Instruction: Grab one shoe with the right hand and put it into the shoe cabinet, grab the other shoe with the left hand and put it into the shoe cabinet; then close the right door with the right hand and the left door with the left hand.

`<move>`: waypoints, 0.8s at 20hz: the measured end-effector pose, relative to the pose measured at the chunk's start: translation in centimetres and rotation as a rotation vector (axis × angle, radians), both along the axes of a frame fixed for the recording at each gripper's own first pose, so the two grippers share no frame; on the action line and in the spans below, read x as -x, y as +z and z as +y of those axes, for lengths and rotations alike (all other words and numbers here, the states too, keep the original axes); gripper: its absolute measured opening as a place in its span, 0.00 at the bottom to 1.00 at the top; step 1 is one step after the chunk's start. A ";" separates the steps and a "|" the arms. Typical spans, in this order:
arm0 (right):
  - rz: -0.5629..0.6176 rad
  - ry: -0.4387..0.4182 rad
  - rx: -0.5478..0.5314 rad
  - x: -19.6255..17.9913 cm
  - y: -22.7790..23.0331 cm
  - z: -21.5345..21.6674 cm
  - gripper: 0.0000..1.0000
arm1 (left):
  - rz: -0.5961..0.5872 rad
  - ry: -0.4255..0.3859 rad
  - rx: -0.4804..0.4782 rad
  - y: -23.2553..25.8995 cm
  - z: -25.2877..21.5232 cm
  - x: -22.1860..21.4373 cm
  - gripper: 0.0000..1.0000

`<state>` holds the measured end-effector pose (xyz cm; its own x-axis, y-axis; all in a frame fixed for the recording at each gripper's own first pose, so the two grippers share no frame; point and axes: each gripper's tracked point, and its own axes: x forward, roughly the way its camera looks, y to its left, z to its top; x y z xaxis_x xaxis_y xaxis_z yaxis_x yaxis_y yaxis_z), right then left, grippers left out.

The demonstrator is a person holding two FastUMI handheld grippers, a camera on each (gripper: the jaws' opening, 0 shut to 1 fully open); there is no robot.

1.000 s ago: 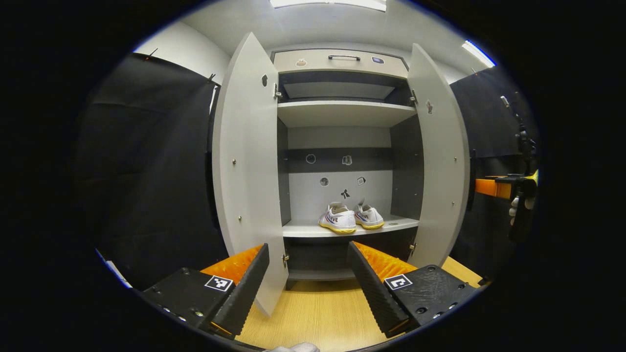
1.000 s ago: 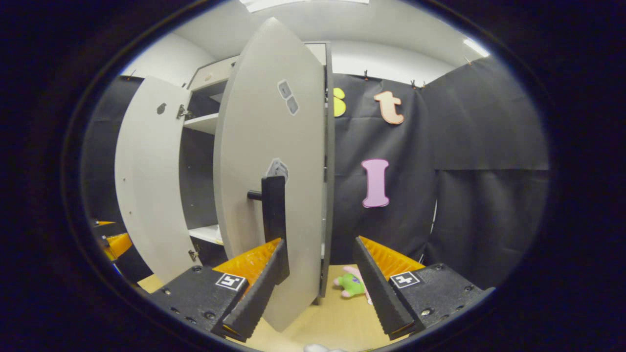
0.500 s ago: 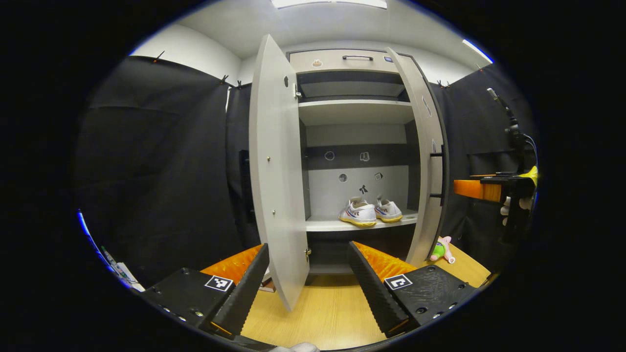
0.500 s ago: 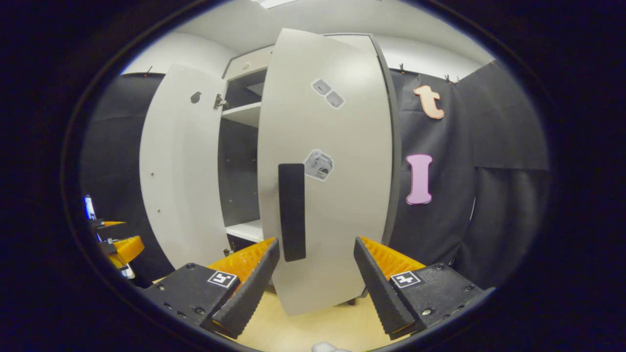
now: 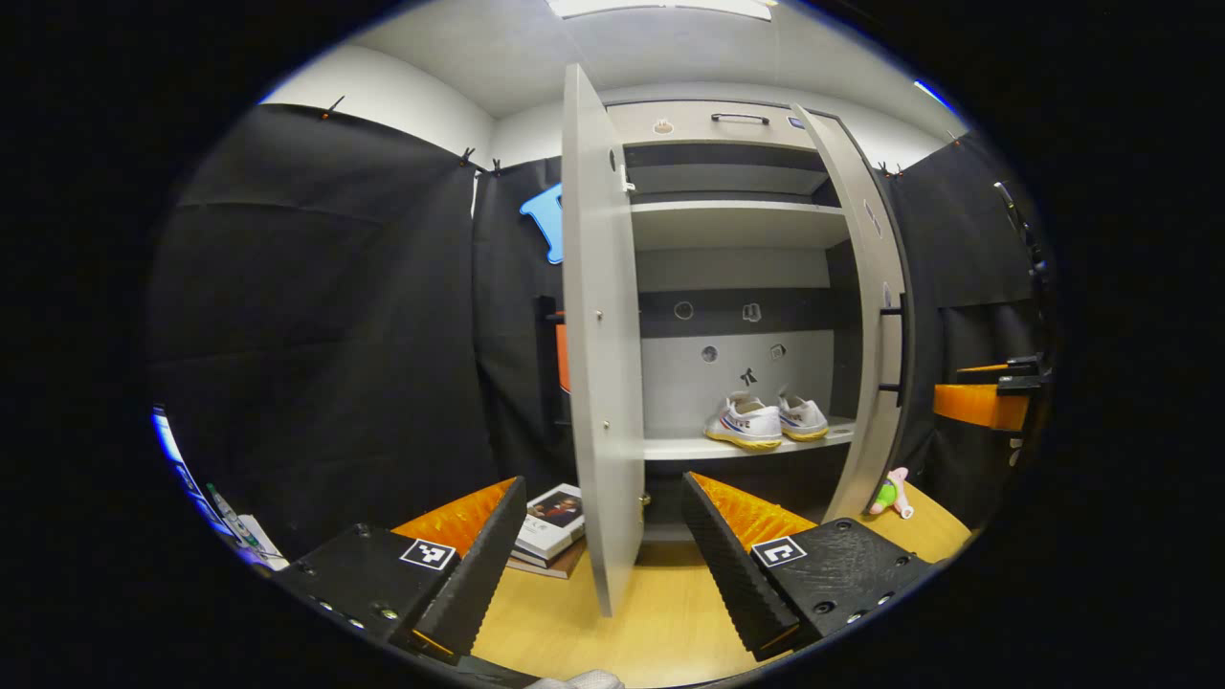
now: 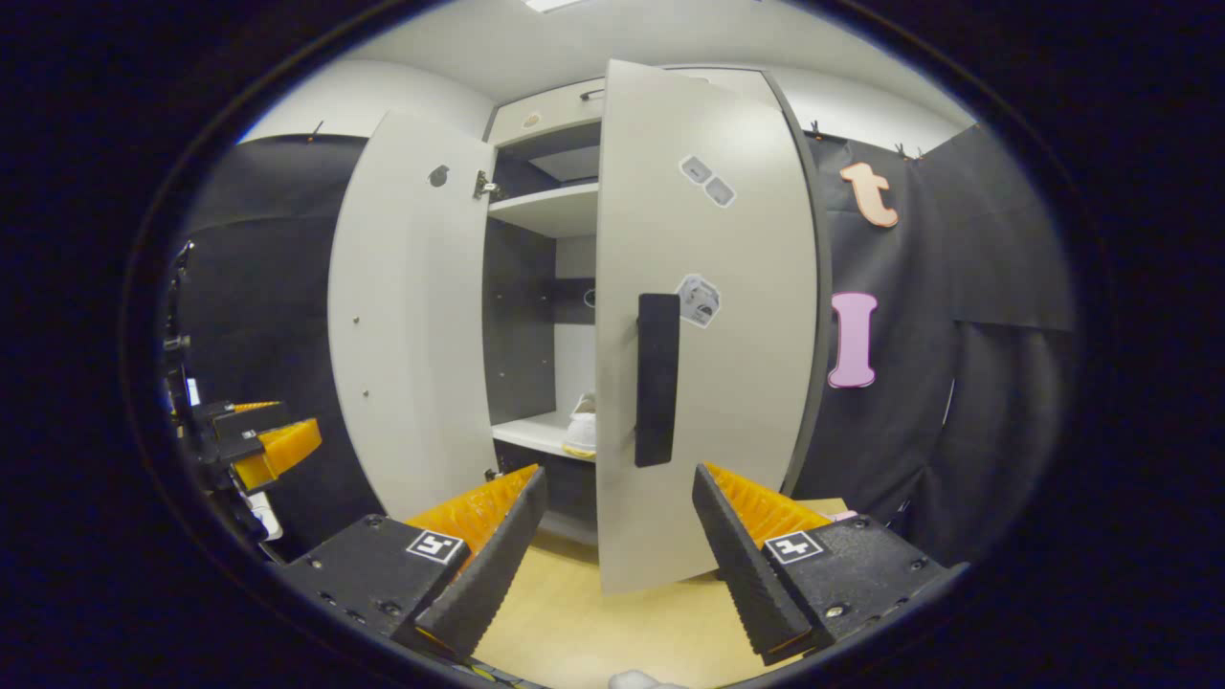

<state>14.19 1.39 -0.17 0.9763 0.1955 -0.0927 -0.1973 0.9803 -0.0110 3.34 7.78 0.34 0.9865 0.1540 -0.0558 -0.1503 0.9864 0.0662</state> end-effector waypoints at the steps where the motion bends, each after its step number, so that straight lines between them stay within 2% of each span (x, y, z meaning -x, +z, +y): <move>1: 0.005 0.003 0.011 0.3 -0.3 0.3 0.99 | -0.004 0.018 -0.007 0.3 1.2 -0.6 0.96; 2: 0.012 0.006 0.020 0.7 -0.6 0.6 0.99 | -0.010 0.035 -0.011 0.5 2.4 -0.9 0.96; 3: 0.019 0.009 0.024 1.1 -1.0 1.0 0.99 | -0.014 0.051 -0.009 0.9 3.5 -1.4 1.00; 4: 0.025 0.010 0.021 1.5 -1.3 1.2 1.00 | -0.030 0.070 -0.009 1.5 4.7 -1.6 0.96; 9: 0.042 -0.002 0.026 3.1 -1.7 1.3 0.99 | -0.062 0.130 -0.029 2.9 8.7 -4.7 0.96; 16: 0.049 -0.045 0.014 4.5 -2.0 0.0 0.99 | -0.056 0.150 -0.047 3.1 9.7 -8.5 0.96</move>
